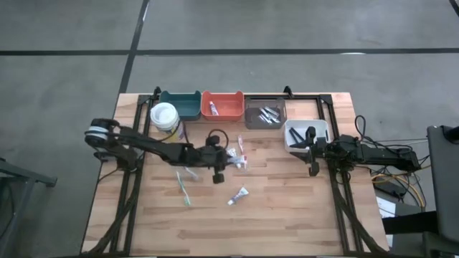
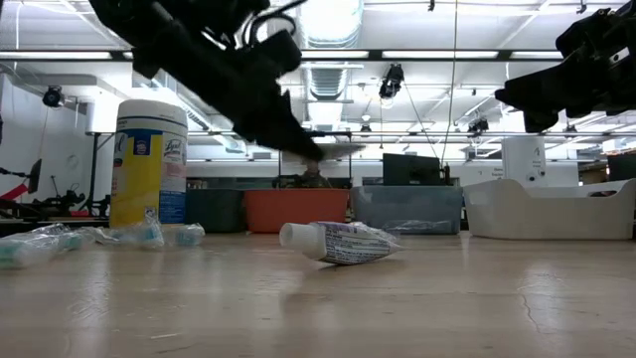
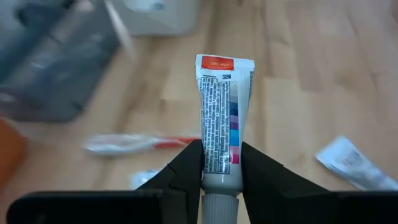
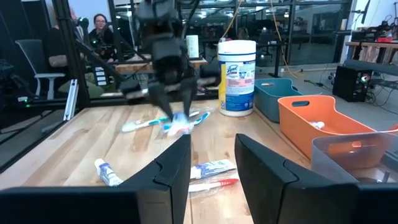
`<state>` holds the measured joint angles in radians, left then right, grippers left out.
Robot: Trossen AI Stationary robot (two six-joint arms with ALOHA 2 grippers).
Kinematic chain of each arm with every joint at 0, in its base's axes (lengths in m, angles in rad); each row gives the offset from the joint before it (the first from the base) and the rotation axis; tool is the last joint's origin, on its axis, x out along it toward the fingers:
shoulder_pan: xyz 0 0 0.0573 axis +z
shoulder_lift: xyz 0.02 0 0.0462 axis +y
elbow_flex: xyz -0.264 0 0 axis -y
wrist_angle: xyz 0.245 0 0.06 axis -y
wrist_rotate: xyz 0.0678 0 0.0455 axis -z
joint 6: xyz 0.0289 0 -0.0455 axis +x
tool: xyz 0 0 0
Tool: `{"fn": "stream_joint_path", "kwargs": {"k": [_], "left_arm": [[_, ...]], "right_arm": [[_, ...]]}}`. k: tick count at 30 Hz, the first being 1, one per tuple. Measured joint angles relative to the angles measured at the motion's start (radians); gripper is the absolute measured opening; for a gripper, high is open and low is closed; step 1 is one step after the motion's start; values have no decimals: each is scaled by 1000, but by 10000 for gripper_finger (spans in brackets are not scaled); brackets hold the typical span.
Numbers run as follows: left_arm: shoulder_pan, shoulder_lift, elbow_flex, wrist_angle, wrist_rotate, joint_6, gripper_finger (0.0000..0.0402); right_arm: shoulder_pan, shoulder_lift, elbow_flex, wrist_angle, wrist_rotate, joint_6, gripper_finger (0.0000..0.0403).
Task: Pick & Place Travel size toiletries
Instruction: Put the middle toothpaste into the orange bin
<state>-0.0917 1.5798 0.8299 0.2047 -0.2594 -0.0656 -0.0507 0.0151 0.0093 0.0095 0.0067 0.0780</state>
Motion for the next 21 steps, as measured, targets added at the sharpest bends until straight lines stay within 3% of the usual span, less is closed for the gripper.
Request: {"fn": "stream_joint_path", "kwargs": {"k": [10,21], "left_arm": [[95,-99,0,-12,-145,45,94],[186,-112,0,1,-178,50,94]], "right_arm": [[0,0,0,0,-4,0,124],[0,0,0,0,-6,0,128]]}}
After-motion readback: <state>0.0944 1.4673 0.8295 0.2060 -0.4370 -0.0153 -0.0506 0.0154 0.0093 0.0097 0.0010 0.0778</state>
